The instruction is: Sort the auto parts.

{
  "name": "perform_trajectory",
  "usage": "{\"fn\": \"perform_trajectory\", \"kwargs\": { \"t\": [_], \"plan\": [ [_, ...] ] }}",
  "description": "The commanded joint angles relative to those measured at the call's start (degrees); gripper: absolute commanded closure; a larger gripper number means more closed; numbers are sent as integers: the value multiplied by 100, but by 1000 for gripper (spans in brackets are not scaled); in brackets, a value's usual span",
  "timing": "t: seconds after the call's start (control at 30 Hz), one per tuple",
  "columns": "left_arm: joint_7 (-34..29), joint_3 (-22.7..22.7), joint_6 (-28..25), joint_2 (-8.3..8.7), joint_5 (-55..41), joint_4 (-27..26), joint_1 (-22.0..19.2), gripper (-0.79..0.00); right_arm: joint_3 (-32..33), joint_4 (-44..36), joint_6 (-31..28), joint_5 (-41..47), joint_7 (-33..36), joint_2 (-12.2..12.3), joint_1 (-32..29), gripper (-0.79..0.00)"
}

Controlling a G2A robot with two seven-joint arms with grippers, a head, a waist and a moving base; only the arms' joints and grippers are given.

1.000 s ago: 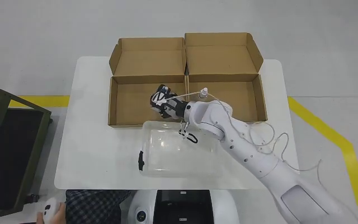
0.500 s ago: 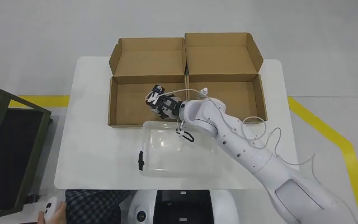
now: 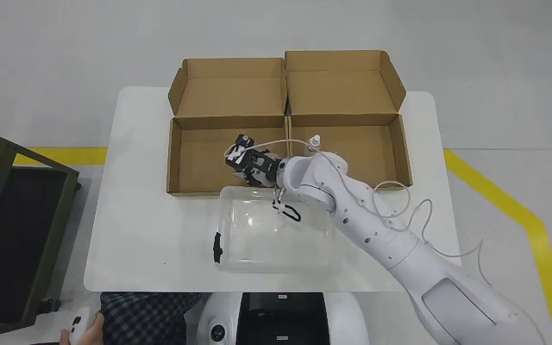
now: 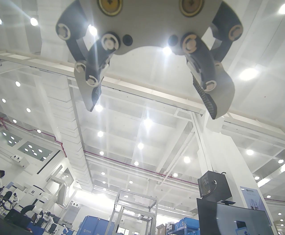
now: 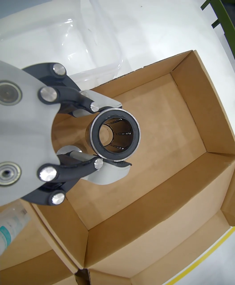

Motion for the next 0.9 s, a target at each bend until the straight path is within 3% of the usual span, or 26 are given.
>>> {"fn": "perform_trajectory", "kwargs": {
  "t": [0.0,0.13,0.53,0.87],
  "plan": [
    [0,0,0,0,0,0,0,-785,26,-16,-21,-3,39,-1,-21,-311],
    [0,0,0,0,0,0,0,-785,76,-29,-76,6,121,-8,-51,-366],
    [0,0,0,0,0,0,0,-785,254,-180,-212,-28,121,-12,-162,-388],
    [0,0,0,0,0,0,0,-785,792,-1414,-545,-172,-168,160,-633,-403]
  ]
}}
